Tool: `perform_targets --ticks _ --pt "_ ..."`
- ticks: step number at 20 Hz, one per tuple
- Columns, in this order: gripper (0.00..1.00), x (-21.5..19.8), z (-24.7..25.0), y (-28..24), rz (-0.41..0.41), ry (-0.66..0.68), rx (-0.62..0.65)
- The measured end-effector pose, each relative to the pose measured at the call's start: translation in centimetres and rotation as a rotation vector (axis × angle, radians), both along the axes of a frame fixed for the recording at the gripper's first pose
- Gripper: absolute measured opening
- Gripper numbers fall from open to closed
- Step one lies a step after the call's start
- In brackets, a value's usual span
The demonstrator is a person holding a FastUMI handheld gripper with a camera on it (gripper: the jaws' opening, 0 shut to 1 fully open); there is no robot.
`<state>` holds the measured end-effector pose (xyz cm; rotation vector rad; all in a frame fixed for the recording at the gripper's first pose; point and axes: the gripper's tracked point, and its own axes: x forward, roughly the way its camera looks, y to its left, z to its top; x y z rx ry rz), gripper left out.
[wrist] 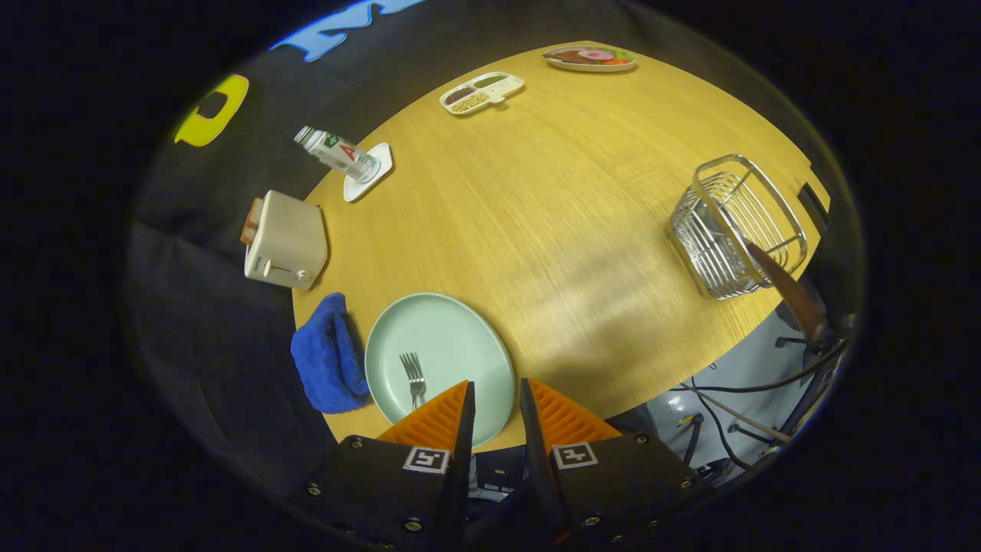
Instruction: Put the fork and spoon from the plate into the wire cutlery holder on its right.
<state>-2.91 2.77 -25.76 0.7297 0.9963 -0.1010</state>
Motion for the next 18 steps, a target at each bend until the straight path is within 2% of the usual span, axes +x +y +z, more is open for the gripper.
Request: perform_targets --ticks 14,18 --pt "0.35 1.0 -3.4 11.0 0.291 0.106 -0.005" --pt "0.35 1.0 -4.5 12.8 0.348 0.142 0.001"
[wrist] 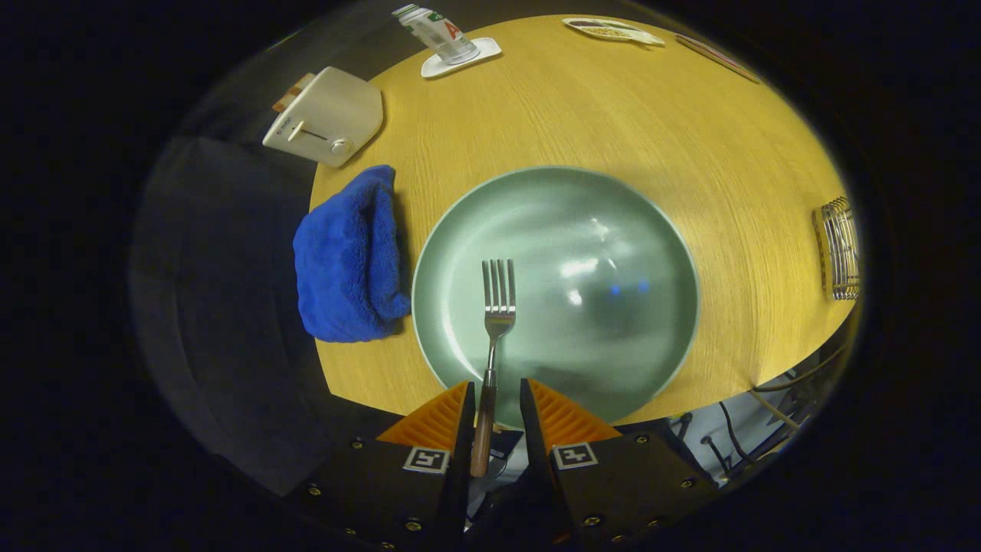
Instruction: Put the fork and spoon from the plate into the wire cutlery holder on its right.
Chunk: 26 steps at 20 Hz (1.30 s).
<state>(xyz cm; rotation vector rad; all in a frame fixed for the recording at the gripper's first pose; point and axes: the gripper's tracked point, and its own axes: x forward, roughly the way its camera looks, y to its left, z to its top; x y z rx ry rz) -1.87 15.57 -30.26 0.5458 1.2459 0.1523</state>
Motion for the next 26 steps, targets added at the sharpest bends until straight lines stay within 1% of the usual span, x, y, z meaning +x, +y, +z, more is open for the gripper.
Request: perform_targets --ticks 4,8,13,14,15,16,17,18,19,22,26 --pt "0.35 -0.2 -1.1 1.0 0.050 0.029 -0.005" --pt "0.35 -0.6 -1.8 1.7 0.083 0.057 0.008" --pt "0.35 -0.5 -2.2 2.8 0.120 0.060 0.069" --pt "0.24 -1.1 -3.7 4.0 0.102 0.072 0.069" --pt "0.12 -0.8 -1.5 2.7 0.119 0.073 0.086" --pt "0.12 -0.8 -1.8 2.6 0.131 0.064 0.087" --pt "0.12 -0.7 -1.4 2.0 0.121 0.059 0.075" --pt "0.02 -0.6 -1.2 1.6 0.127 0.052 0.063" --pt "0.02 -0.6 -1.7 1.5 0.131 0.041 0.049" --pt "0.02 0.2 -1.2 1.0 0.094 0.025 0.072" --pt "0.02 0.1 -0.5 0.3 0.072 0.003 0.081"
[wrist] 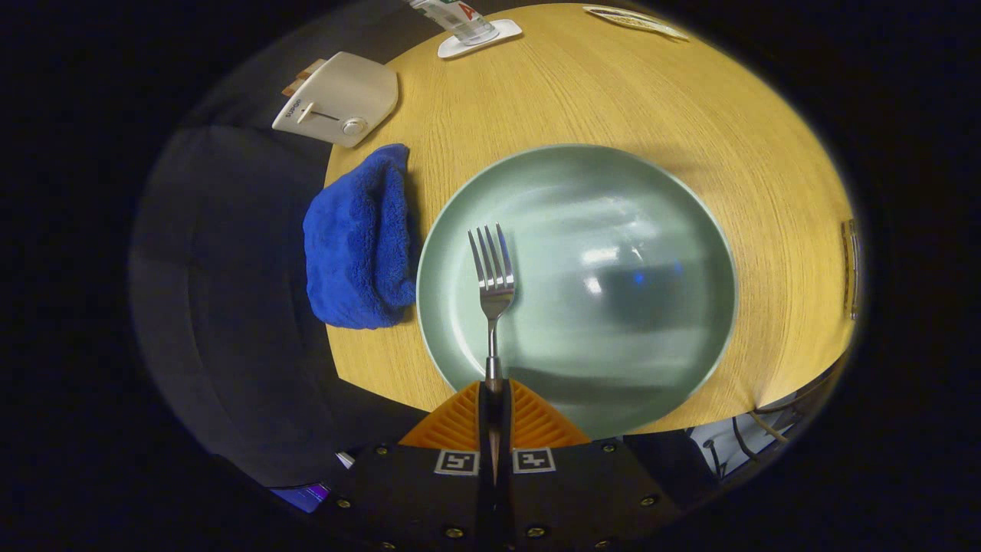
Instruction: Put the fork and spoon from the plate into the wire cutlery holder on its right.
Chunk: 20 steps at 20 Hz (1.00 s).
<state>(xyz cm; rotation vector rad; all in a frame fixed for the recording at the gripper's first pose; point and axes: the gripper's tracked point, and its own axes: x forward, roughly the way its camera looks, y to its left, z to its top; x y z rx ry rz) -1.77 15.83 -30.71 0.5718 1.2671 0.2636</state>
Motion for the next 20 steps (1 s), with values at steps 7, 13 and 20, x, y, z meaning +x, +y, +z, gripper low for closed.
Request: perform_targets --ticks 7,13,20 --pt "0.02 0.0 1.9 -2.4 -0.081 -0.064 0.037" --pt "0.02 -0.3 3.5 -6.7 -0.213 -0.123 0.056" --pt "0.02 -1.2 5.0 -12.7 -0.429 -0.166 0.101"
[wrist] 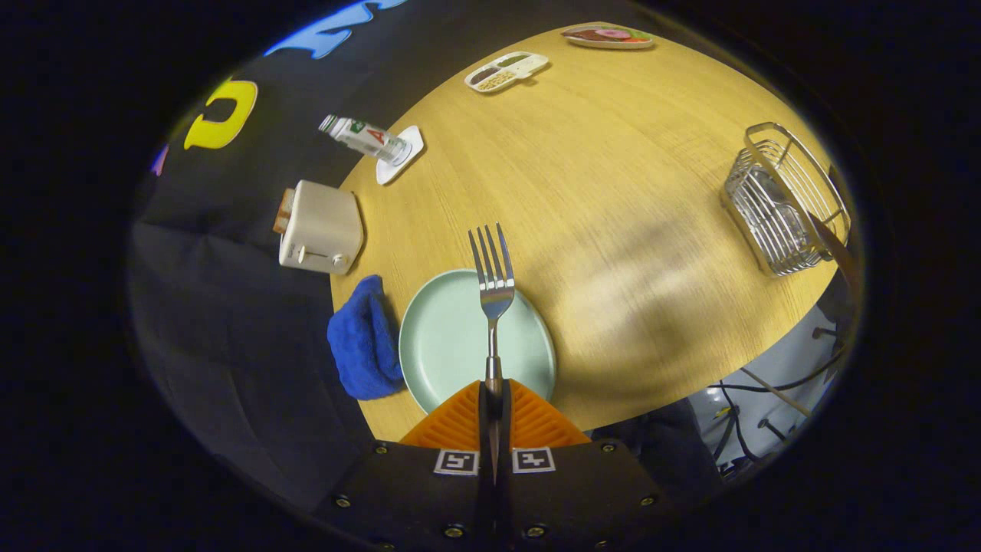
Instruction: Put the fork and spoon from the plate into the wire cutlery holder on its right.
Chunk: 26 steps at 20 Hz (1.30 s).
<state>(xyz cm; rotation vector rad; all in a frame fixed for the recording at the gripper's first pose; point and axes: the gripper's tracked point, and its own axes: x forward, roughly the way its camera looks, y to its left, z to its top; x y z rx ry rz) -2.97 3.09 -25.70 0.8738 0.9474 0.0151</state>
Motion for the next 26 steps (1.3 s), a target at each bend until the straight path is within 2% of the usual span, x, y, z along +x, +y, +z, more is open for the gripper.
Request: perform_targets --ticks 9,17,22,26 --pt "0.02 -2.9 1.7 -7.9 -0.218 -0.059 0.011" --pt "0.02 -7.0 1.0 -15.6 -0.427 -0.040 0.058" --pt "0.02 -7.9 0.1 -16.2 -0.461 0.006 0.128" --pt "0.02 -8.1 0.2 -16.4 -0.430 0.039 0.147"
